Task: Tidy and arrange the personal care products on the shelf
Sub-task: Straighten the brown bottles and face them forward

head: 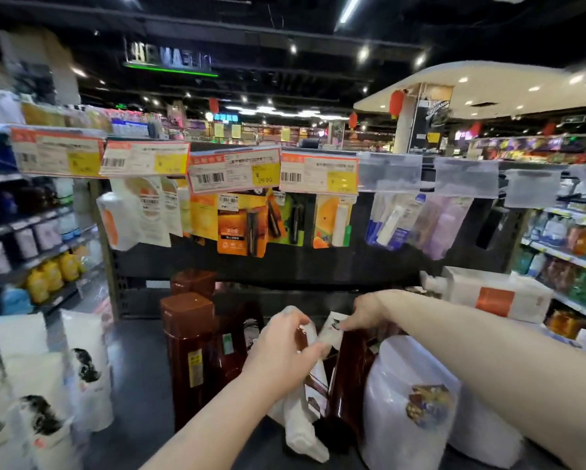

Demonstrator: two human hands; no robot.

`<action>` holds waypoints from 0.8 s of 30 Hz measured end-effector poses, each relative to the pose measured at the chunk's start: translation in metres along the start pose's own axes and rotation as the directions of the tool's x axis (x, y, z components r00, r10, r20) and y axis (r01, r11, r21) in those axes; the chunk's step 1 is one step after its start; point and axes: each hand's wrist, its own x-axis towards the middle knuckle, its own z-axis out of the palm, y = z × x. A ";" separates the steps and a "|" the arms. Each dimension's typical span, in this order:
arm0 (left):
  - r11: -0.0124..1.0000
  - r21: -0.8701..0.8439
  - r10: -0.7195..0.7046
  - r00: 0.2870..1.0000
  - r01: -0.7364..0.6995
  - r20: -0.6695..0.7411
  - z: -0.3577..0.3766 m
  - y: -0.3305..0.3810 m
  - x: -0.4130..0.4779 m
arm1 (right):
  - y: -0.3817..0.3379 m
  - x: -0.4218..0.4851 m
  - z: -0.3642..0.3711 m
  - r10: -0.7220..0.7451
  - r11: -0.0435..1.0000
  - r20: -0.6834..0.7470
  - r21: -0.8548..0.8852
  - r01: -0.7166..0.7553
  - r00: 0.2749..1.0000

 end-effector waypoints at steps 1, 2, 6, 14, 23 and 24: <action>1.000 0.001 -0.007 1.000 0.007 0.003 0.001 0.000 0.001 | 0.000 0.007 0.000 0.015 0.999 0.029 0.037 -0.016 0.999; 1.000 0.004 -0.008 1.000 0.008 0.005 0.003 0.000 0.003 | 0.000 0.014 0.001 0.028 0.998 0.055 0.047 -0.030 0.998; 1.000 0.016 0.020 1.000 -0.020 -0.004 0.010 -0.003 0.008 | 0.002 0.035 0.008 0.032 0.999 0.079 0.036 -0.035 0.996; 0.999 0.005 0.053 0.997 -0.053 -0.053 0.012 -0.005 0.008 | -0.006 0.025 0.008 -0.079 0.896 -0.071 0.433 0.102 0.994; 0.989 -0.146 -0.019 0.998 0.028 0.063 0.022 0.010 0.009 | -0.026 -0.038 -0.027 -0.311 0.901 -0.467 0.133 0.414 0.828; 0.986 -0.166 -0.003 0.999 0.010 0.041 0.023 0.012 0.008 | -0.026 -0.045 -0.031 -0.335 0.891 -0.514 0.101 0.443 0.790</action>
